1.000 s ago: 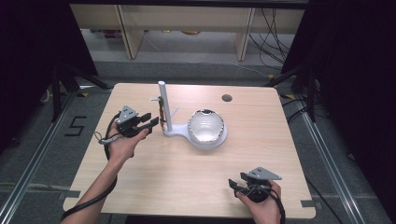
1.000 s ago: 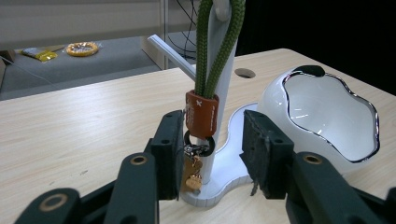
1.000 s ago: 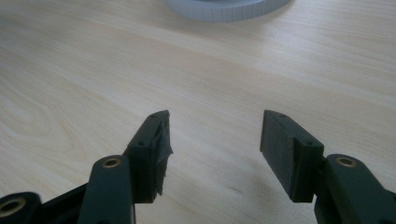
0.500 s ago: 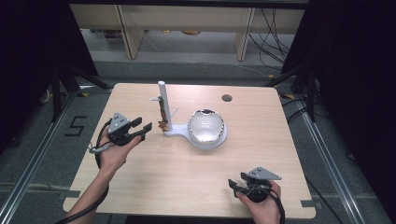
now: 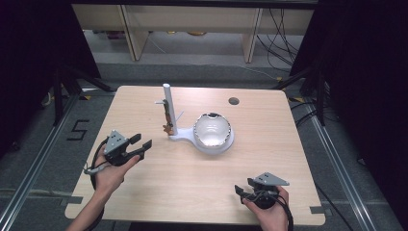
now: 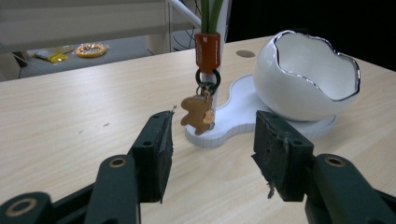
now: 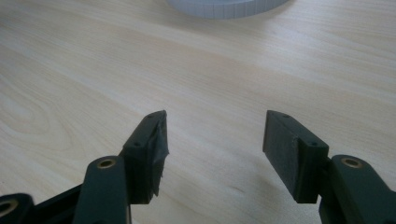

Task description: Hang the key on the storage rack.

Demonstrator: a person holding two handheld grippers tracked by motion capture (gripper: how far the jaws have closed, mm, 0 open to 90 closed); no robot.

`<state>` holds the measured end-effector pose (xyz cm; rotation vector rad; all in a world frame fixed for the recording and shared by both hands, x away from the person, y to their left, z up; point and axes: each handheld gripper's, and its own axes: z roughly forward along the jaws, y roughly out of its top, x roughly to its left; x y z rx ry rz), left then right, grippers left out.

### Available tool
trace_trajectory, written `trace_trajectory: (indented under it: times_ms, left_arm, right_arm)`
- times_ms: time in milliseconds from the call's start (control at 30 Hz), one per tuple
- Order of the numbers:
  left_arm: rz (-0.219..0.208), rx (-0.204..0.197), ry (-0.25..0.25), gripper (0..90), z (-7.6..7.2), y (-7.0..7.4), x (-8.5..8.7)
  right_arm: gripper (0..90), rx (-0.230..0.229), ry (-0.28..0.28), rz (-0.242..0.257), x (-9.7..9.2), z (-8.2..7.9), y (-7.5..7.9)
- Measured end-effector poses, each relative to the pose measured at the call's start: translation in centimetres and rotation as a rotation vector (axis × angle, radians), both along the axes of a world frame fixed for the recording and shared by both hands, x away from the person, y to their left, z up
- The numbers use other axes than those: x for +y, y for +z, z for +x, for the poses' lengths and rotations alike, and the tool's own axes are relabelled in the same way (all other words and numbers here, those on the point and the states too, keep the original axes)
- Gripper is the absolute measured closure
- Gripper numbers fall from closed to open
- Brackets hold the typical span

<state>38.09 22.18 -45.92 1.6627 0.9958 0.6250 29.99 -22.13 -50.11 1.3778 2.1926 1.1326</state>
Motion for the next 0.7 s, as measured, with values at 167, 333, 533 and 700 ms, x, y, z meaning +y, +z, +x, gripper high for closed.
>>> trace_trajectory:
  times_ms: [167,333,533,700]
  left_arm:
    - [0.013,0.011,0.008,46.1,-0.8,-1.1,0.4]
    - [0.024,0.022,0.020,44.6,-1.5,-2.0,1.0]
    - [0.028,0.025,0.039,43.9,-2.1,-3.3,1.8]
    - [0.020,0.028,0.039,42.2,-2.4,-4.6,2.0]
  right_arm:
    - [40.8,-0.003,0.002,-0.005,-0.1,0.0,0.0]
    - [40.7,0.012,0.001,0.004,-0.1,-0.1,0.0]
    - [40.6,0.009,0.000,0.000,-0.1,-0.1,0.0]
    - [40.5,0.009,0.003,0.005,0.0,0.0,0.0]
